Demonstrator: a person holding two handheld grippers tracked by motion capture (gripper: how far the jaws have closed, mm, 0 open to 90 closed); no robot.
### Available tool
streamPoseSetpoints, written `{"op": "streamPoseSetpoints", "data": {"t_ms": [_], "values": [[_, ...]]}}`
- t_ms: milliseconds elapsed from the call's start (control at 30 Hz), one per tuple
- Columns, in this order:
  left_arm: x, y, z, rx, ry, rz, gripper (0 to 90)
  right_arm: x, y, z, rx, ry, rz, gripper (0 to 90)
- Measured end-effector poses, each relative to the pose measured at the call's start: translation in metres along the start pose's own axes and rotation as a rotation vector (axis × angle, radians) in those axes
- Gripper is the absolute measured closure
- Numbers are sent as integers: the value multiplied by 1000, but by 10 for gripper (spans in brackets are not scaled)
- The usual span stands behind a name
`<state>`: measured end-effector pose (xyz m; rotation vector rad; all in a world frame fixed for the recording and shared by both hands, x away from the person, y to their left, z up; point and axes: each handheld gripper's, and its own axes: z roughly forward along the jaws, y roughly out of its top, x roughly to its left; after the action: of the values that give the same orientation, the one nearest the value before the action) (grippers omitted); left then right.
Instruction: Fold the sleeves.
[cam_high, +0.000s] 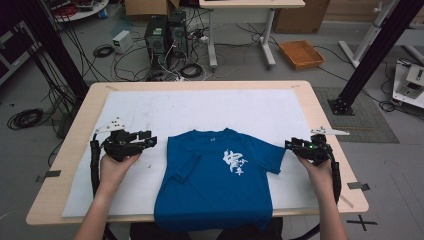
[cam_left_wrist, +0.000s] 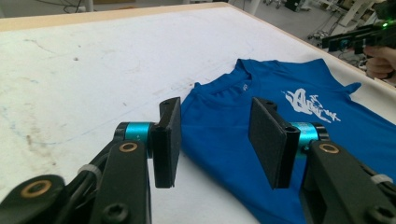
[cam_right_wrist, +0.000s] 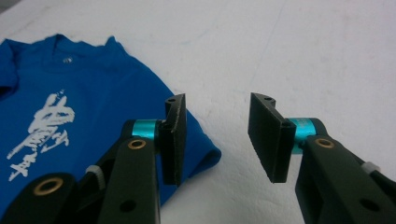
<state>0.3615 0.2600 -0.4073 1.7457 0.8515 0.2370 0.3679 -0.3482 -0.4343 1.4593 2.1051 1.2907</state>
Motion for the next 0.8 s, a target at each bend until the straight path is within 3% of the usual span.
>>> {"op": "streamPoseSetpoints", "data": {"t_ms": [267,367,467,633,800], "values": [[1,-2,1,5,-14,-1,539,-1,-2,14,71,19,1,634],[0,-2,1,7,-16,1,539,0,-2,18,97,28,-9,748],[1,-2,2,7,-18,-2,539,3,-2,17,88,50,-34,880],[1,-2,1,2,-24,-3,541,9,1,10,51,84,-37,891],[1,-1,1,1,-34,-2,541,25,9,2,-6,149,-36,893]]}}
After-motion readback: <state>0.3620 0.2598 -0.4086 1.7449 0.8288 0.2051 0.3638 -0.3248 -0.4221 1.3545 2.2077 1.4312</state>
